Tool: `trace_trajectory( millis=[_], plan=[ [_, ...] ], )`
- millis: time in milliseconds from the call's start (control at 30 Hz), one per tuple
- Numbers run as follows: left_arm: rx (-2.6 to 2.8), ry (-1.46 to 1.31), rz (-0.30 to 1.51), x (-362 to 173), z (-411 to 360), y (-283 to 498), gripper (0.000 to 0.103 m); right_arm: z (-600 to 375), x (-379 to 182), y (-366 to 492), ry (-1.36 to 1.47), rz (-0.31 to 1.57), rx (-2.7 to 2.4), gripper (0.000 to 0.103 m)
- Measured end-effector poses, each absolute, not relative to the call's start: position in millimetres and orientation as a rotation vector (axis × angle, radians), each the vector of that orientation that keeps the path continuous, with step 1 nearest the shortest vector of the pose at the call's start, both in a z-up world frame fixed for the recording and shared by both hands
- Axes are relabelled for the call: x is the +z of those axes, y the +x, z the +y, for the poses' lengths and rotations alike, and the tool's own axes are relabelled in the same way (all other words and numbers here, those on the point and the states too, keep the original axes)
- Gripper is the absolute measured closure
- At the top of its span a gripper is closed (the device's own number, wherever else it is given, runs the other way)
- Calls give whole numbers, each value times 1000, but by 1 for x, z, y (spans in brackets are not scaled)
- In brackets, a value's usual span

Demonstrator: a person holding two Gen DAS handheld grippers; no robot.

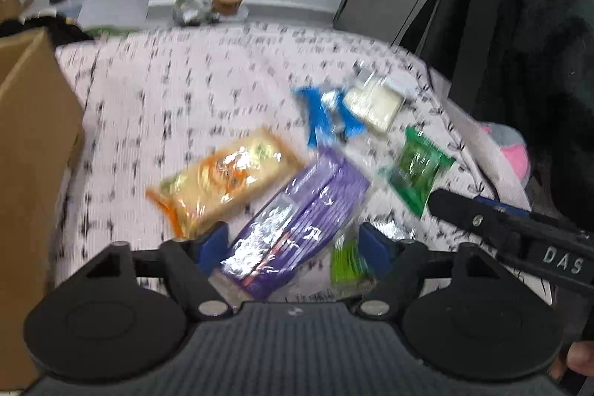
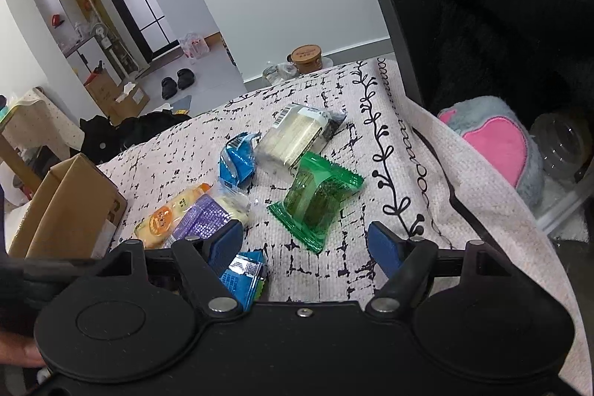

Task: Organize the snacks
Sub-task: 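Grasp a purple snack bar with the left tool while the right tool grasps a green packet, then carry both snacks over the cardboard box and open both tools to drop them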

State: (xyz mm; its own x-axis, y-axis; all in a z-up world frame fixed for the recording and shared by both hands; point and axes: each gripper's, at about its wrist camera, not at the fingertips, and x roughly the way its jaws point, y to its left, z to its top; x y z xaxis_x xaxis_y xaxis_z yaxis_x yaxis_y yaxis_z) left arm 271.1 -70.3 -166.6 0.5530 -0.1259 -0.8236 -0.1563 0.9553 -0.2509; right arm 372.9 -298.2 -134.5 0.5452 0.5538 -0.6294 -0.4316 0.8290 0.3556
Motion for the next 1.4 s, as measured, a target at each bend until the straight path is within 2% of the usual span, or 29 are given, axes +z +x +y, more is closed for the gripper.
trace_trajectory(
  millis=[33,200,333,367,633,967,1067,1167,1400],
  plan=[
    [27,-312,1002,-171,-69,270,36,-297,-134,373,164,803,589,30],
    [25,-270,990,-175,-71,267,41,-291,-135,374,159,803,593,30],
    [30,-281,981,-171,-68,267,70,-286,-137,377,159,800,582,31],
    [31,-298,979,-169,-66,267,71,-285,-138,378,162,802,578,32],
    [-1,-307,910,-139,-63,262,73,-276,-147,388,198,832,555,43],
    [39,-312,876,-120,-49,264,73,-258,-150,401,212,819,495,47],
    [64,-317,864,-116,-41,261,73,-253,-152,403,201,814,461,54],
    [93,-327,856,-113,-32,258,73,-251,-154,403,188,805,413,66],
    [129,-342,840,-107,-19,250,73,-254,-149,394,214,791,415,72]
  ],
)
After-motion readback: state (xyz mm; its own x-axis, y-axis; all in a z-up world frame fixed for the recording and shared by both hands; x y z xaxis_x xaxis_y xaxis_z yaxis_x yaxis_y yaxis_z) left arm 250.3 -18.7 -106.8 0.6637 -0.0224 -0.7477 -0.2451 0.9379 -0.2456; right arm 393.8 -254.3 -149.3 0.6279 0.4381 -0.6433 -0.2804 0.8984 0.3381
